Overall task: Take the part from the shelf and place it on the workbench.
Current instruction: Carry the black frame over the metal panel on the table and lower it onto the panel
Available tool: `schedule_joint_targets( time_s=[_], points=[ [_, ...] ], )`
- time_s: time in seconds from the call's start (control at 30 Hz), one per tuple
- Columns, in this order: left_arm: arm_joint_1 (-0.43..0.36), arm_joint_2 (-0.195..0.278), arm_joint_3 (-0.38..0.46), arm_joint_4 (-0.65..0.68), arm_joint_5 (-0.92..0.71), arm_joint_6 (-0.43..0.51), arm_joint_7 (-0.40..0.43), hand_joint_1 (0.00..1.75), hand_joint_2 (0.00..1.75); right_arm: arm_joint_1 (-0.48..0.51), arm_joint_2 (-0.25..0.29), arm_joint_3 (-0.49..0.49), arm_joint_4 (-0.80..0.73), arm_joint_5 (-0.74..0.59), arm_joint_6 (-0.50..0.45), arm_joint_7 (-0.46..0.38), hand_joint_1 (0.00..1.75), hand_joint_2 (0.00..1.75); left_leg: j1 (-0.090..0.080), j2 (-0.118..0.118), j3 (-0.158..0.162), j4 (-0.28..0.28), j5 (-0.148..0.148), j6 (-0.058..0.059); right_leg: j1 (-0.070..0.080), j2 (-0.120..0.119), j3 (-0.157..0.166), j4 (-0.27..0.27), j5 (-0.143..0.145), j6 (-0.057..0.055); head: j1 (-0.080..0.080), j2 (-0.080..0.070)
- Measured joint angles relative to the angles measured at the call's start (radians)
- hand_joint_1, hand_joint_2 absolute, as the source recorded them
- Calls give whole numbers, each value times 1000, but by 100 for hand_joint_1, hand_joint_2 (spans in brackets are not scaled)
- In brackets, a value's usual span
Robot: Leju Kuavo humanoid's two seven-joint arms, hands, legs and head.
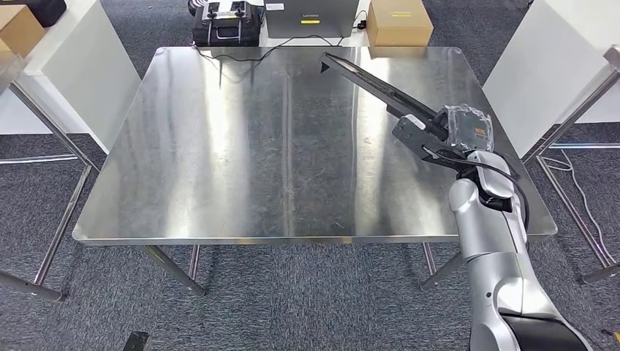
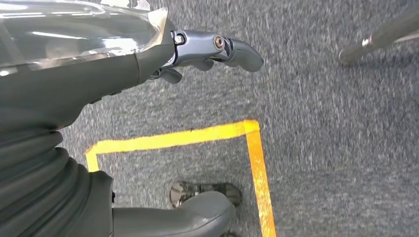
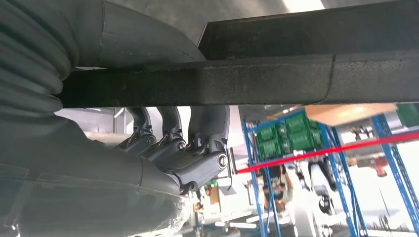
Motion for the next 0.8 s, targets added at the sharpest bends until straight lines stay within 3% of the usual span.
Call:
schedule_joint_targets(
  time_s=[0.13, 0.8],
  points=[
    [0, 0, 6, 0, 1, -16, 4, 0, 175, -28, 8, -7, 78, 5, -9, -1, 175, 175, 0, 0, 0, 0, 0, 1, 0, 0, 0, 0, 0, 8, 0, 0],
    [-5, 1, 25, 0, -12, -38, 12, 0, 175, -11, 15, -84, 307, -8, -74, -12, 175, 175, 4, 1, 0, 0, 0, 1, 3, 0, -1, 0, 0, 8, 0, 0]
  ],
)
